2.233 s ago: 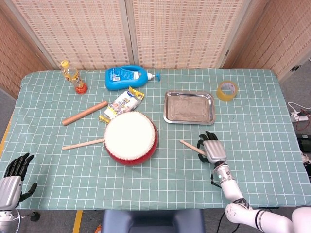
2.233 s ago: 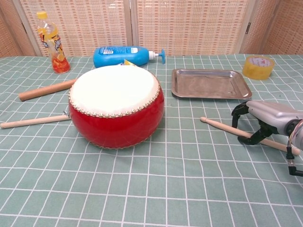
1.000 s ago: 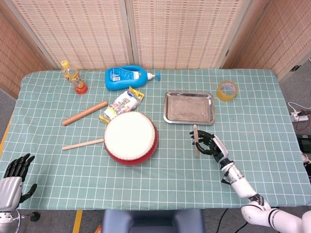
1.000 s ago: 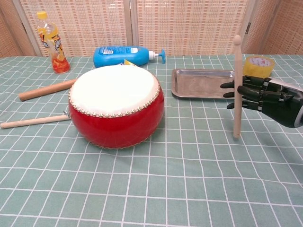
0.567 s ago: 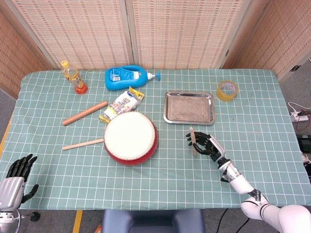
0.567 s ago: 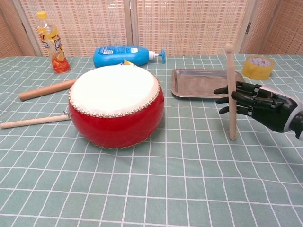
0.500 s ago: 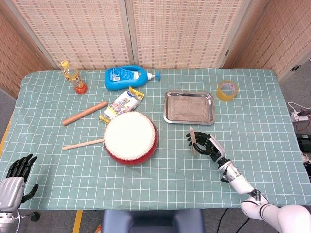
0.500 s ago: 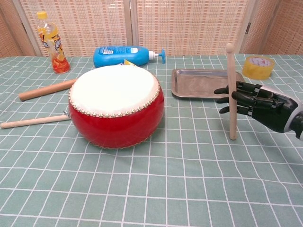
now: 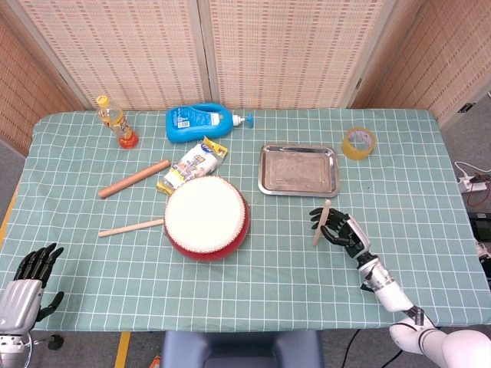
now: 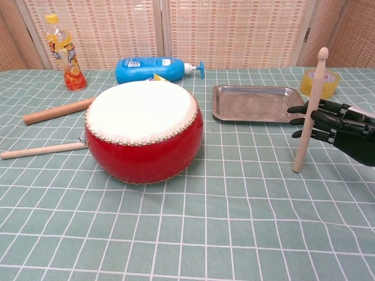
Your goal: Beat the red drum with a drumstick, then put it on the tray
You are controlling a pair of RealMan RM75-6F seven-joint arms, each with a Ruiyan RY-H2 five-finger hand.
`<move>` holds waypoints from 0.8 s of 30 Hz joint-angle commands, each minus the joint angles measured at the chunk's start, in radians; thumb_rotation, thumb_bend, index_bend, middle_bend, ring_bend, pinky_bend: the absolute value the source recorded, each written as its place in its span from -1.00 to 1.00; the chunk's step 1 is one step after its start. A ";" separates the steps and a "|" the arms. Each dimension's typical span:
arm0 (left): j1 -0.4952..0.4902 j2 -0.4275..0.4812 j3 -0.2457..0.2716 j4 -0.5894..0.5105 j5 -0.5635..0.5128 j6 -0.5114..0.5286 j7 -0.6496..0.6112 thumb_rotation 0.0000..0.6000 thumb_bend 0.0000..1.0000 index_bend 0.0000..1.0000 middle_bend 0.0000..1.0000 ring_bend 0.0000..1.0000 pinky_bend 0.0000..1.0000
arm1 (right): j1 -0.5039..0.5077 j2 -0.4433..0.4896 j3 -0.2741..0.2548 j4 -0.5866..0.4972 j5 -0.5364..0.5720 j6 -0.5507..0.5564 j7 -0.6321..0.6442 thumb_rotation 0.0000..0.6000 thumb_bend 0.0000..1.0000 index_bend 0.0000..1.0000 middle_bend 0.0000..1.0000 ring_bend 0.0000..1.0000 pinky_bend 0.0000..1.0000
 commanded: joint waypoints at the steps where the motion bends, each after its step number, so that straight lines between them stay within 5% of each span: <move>1: 0.000 0.003 0.001 -0.003 0.001 0.001 0.002 1.00 -0.44 -0.84 -1.00 -1.00 -1.00 | -0.005 -0.001 -0.005 0.005 0.002 0.004 0.003 1.00 -0.07 -0.02 -0.36 -0.36 -0.23; 11: 0.003 0.007 0.008 -0.004 0.005 0.002 -0.001 1.00 -0.44 -0.84 -1.00 -1.00 -1.00 | -0.025 -0.024 -0.033 0.064 -0.005 0.028 0.039 1.00 -0.63 -0.13 -0.36 -0.36 -0.23; 24: 0.003 0.009 0.013 -0.004 0.010 0.001 -0.002 1.00 -0.44 -0.84 -1.00 -1.00 -1.00 | 0.021 -0.055 -0.029 0.078 -0.006 0.002 0.008 1.00 -0.65 -0.14 -0.36 -0.32 -0.22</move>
